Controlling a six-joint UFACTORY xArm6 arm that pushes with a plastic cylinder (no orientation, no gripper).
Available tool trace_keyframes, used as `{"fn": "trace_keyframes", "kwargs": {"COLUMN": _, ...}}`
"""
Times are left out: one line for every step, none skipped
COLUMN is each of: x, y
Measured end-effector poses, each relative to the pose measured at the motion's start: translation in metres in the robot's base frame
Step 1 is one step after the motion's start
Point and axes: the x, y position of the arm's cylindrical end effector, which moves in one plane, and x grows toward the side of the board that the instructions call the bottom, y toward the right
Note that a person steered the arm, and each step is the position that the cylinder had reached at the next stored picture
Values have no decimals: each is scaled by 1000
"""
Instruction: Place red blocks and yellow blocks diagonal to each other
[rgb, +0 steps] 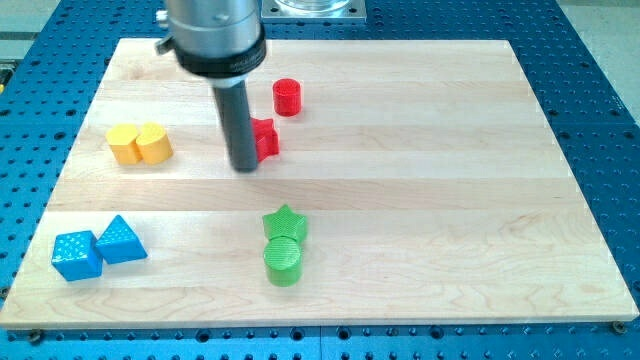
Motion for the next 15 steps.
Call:
{"fn": "trace_keyframes", "kwargs": {"x": -37, "y": 50}}
{"fn": "trace_keyframes", "kwargs": {"x": -65, "y": -72}}
{"fn": "trace_keyframes", "kwargs": {"x": -100, "y": -166}}
{"fn": "trace_keyframes", "kwargs": {"x": -51, "y": -225}}
{"fn": "trace_keyframes", "kwargs": {"x": 6, "y": -196}}
{"fn": "trace_keyframes", "kwargs": {"x": 12, "y": -179}}
{"fn": "trace_keyframes", "kwargs": {"x": -9, "y": -180}}
{"fn": "trace_keyframes", "kwargs": {"x": -23, "y": -176}}
{"fn": "trace_keyframes", "kwargs": {"x": -27, "y": -137}}
{"fn": "trace_keyframes", "kwargs": {"x": 3, "y": -32}}
{"fn": "trace_keyframes", "kwargs": {"x": 16, "y": 64}}
{"fn": "trace_keyframes", "kwargs": {"x": -39, "y": 123}}
{"fn": "trace_keyframes", "kwargs": {"x": -67, "y": 44}}
{"fn": "trace_keyframes", "kwargs": {"x": -83, "y": 23}}
{"fn": "trace_keyframes", "kwargs": {"x": -71, "y": -89}}
